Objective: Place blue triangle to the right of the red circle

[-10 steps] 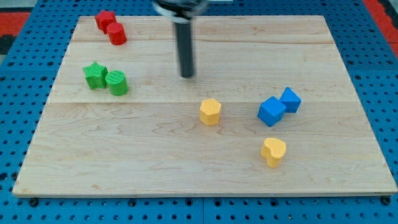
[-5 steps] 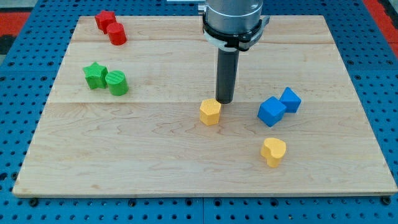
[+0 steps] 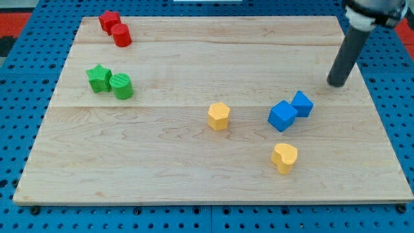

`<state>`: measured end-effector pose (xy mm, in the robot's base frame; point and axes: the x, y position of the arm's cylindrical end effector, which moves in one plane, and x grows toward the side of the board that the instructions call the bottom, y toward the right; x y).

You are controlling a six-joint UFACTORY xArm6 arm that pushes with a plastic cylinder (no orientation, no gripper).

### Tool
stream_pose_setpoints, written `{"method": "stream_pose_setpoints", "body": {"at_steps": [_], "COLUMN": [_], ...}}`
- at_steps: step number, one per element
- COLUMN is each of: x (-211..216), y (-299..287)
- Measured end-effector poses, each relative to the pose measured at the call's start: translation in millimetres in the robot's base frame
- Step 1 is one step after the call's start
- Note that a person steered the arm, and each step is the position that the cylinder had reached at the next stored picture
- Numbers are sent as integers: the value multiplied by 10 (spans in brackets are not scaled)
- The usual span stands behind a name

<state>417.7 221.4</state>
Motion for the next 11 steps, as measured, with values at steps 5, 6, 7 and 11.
{"method": "stream_pose_setpoints", "body": {"at_steps": [5,6,7,11], "x": [610,181,-46,-273], "y": [-191,-1568,-2342,-1252]}}
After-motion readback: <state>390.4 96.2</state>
